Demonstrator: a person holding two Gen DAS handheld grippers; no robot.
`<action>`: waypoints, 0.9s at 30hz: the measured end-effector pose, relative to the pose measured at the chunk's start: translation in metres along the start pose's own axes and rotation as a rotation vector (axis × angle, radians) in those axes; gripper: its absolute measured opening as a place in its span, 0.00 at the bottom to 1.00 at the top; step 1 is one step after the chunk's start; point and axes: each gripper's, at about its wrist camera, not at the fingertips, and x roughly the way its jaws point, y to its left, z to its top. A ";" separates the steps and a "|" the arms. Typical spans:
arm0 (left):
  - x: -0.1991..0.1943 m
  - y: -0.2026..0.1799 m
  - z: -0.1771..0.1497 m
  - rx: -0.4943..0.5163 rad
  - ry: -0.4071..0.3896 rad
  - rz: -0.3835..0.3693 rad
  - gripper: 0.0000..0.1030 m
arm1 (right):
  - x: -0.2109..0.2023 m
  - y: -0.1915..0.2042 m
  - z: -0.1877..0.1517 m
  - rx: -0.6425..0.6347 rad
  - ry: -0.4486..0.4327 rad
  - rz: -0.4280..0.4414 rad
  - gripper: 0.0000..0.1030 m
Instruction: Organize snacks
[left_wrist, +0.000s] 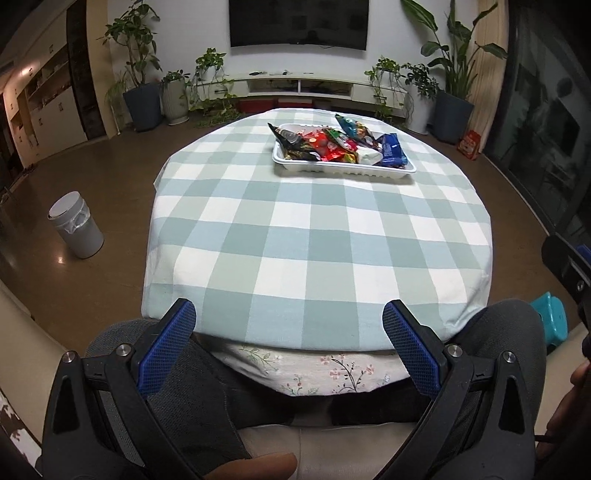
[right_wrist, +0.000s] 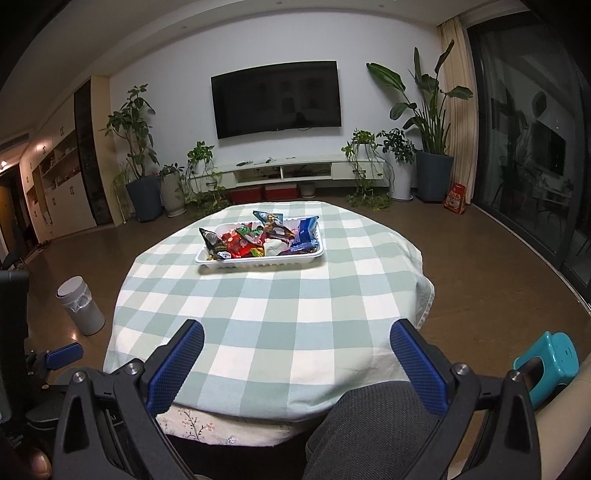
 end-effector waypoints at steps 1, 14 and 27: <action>0.000 0.001 0.000 -0.007 -0.002 -0.004 1.00 | 0.002 0.001 0.000 -0.003 0.007 -0.002 1.00; 0.003 0.006 0.003 -0.017 -0.016 -0.006 1.00 | 0.013 0.007 -0.007 -0.018 0.075 0.003 1.00; 0.006 0.007 0.003 -0.021 -0.013 -0.007 1.00 | 0.014 0.010 -0.009 -0.020 0.090 0.007 1.00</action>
